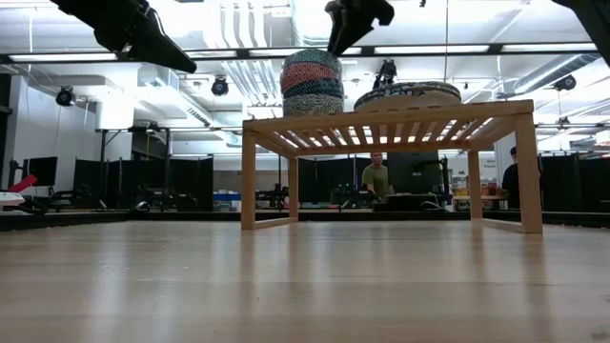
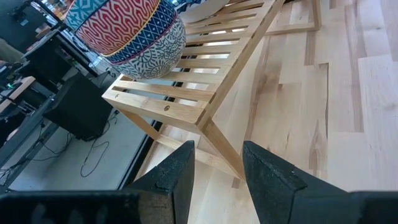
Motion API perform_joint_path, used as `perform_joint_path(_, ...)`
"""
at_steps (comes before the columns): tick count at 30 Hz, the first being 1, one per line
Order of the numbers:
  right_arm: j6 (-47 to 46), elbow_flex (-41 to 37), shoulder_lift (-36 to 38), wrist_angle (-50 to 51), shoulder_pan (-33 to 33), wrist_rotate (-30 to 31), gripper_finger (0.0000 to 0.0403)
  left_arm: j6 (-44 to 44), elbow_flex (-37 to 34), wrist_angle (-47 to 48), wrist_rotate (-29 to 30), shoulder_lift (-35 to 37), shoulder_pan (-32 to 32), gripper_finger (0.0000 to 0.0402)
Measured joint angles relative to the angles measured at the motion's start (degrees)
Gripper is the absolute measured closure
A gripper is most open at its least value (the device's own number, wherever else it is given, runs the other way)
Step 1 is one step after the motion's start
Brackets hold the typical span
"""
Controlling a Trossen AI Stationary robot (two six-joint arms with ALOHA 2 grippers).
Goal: Place and stack bowls onto a shelf
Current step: Stack the white pattern bowl on top of the other white pattern bowl
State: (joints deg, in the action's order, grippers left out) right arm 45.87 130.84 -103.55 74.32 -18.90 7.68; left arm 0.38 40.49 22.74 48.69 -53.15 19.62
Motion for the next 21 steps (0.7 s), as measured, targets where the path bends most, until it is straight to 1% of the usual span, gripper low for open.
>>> perform_joint_path(4,-3.2,0.4,1.3,0.4,0.3,0.0,0.0261,-0.1,0.0,0.0,0.0,0.0,0.0,0.0283)
perform_joint_path(5,-5.2,0.7,1.6,0.4,0.5,0.0,0.0262,-0.2,0.0,0.0,0.0,0.0,0.0,0.0283)
perform_joint_path(7,-12.6,1.1,2.8,0.3,0.5,0.0,0.0269,-0.5,0.0,-0.1,0.0,0.0,0.0,0.0283)
perform_joint_path(9,-17.7,0.7,4.4,2.0,0.5,-1.6,0.0281,-0.8,0.0,-0.1,0.0,0.0,0.0,0.0283)
perform_joint_path(11,-20.5,-0.9,6.7,4.9,0.6,-4.7,0.0298,-1.0,0.0,-0.2,0.0,0.0,0.0,0.0283)
perform_joint_path(13,-22.1,-4.6,9.8,4.0,1.1,-7.4,0.0318,-1.6,0.0,-0.3,0.0,0.0,0.0,0.0283)
perform_joint_path(15,-22.3,-10.2,13.8,1.5,2.1,-9.3,0.0339,-3.1,0.0,-0.3,0.0,0.0,0.0,0.0283)
perform_joint_path(18,-22.3,-21.3,21.1,-7.0,4.3,-9.7,0.0366,-6.9,0.5,-0.3,-0.2,0.0,0.0,0.0283)
perform_joint_path(21,-22.2,-32.6,28.4,-17.4,6.8,-9.7,0.0385,-11.3,0.7,-0.6,-0.9,0.0,0.0,0.0283)
